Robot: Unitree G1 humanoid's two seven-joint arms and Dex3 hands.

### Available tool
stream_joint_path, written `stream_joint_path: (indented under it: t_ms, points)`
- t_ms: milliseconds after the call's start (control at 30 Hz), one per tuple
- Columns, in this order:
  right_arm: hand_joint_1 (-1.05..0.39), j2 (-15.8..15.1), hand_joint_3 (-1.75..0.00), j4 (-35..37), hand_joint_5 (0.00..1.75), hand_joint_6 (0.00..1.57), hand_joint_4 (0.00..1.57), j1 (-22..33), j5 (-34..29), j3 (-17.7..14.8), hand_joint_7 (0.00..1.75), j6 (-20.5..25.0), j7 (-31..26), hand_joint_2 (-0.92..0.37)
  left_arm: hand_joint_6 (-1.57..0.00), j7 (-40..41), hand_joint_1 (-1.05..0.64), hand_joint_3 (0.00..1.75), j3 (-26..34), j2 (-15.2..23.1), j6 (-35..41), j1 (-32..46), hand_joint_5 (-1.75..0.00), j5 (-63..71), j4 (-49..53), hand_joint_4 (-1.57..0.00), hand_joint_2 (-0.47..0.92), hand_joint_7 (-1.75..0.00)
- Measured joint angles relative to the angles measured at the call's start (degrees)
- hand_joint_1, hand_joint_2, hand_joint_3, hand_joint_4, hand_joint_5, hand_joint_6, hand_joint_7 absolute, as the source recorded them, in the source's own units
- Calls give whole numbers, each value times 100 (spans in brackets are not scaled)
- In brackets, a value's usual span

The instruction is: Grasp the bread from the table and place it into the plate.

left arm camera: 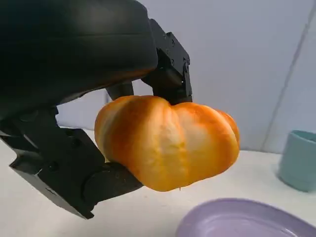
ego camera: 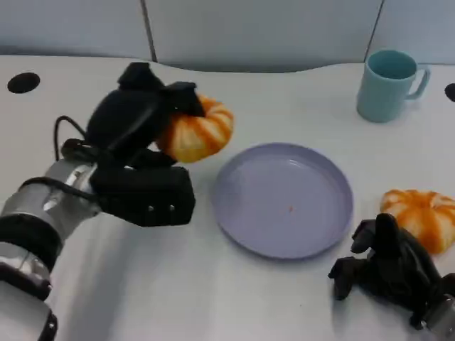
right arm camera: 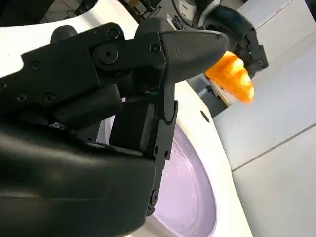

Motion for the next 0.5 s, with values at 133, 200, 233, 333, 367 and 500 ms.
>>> stream_joint_path:
  t_ms: [133, 200, 233, 333, 367, 500]
  points:
    - [-52, -38, -30, 18, 72, 157, 157, 1, -1, -1, 47, -13, 36, -92, -74, -87, -29, 111, -145, -190, -89, -58, -175, 112, -79, -94, 59, -175]
    - [-53, -50, -30, 19, 73, 157, 157, 2, -7, 2, 47, -15, 37, -92, -75, -121, -29, 111, -250, -308, -90, -128, -175, 227, -114, -95, 58, -175]
    - [-52, -50, -30, 18, 72, 157, 157, 2, -10, 4, 46, -15, 38, -92, -75, -121, -30, 112, -316, -361, -91, -180, -175, 296, -137, -96, 57, -175]
    - [-52, -49, -31, 16, 72, 157, 157, 2, -11, 9, 46, -18, 44, -92, -79, -122, -33, 127, -395, -533, -140, -308, -175, 339, -151, -100, 52, -175]
    - [-52, -49, -31, 11, 72, 157, 157, 6, -11, 10, 46, -19, 44, -92, -80, -156, -33, 136, -415, -580, -170, -340, -175, 342, -137, -101, 49, -175]
    - [-52, -48, -31, 1, 70, 157, 157, 13, -10, 12, 45, -19, 45, -92, -82, -358, -32, 148, -508, -856, -246, -414, -175, 341, 41, -104, 41, -175]
